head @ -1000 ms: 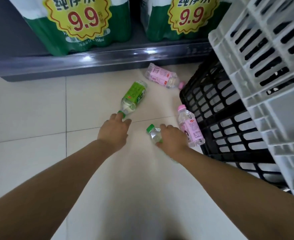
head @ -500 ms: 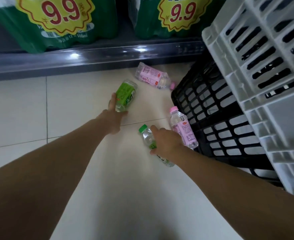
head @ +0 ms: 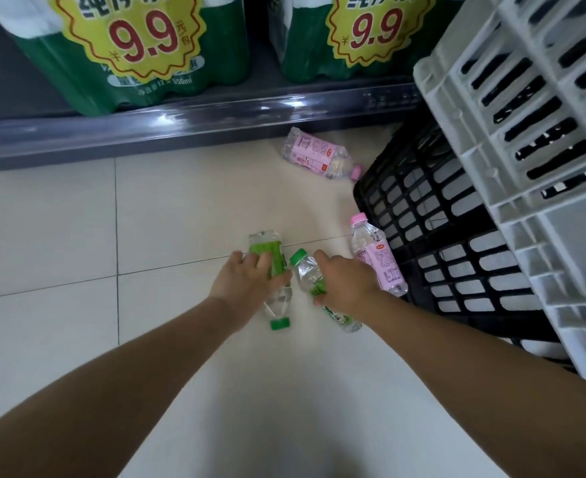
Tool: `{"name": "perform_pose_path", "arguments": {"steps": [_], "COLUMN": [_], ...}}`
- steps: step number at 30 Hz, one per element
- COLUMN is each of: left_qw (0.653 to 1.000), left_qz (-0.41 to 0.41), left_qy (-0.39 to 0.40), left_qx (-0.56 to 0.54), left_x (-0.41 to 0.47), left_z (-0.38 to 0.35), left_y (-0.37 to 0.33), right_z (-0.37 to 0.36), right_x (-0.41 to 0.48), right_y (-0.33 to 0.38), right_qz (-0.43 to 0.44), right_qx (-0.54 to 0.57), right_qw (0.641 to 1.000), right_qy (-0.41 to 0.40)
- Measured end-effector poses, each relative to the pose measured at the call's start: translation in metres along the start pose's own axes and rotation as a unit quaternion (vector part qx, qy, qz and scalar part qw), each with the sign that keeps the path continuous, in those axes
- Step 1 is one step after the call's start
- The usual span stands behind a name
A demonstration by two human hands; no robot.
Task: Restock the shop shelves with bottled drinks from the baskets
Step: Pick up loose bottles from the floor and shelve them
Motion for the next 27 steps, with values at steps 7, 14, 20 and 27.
{"name": "perform_pose_path", "arguments": {"steps": [7,14,20,27], "left_qw": [0.999,0.903,0.523,0.388], "left_qz": [-0.049,0.060,0.043,0.044], "left_qy": [-0.018,0.191,0.187,0.109], "left_qx": [0.012,-0.380,-0.831,-0.914], "left_x": [0.015,-0.003,-0.034,-0.101], "left_z": [0.001,-0.052,-0.074,-0.015], "left_y": [-0.006,0.026,0.010,0.021], "right_z": [-0.023,-0.034,-0.035,0.009], "right_x": [-0.009,-0.006,-0.016,-0.076], "right_y": [-0.002,-0.025,-0.012,0.019], "right_qz": [-0.015,-0.038,-0.021,0.008], "right_qx": [0.007,0.209,0.498,0.658], "right_qw": [1.000,0.973,0.858,0.747], "right_qy": [0.011,0.091,0.125,0.092]}}
Point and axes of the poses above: each hand's wrist, its own x-axis towards the middle knuckle, its own z-axis out of the back of the hand, y = z × x, the point moved 8 cm from there along x, towards the middle knuckle, and after that the axes turned 15 degrees about y, right-handed, at the moved point
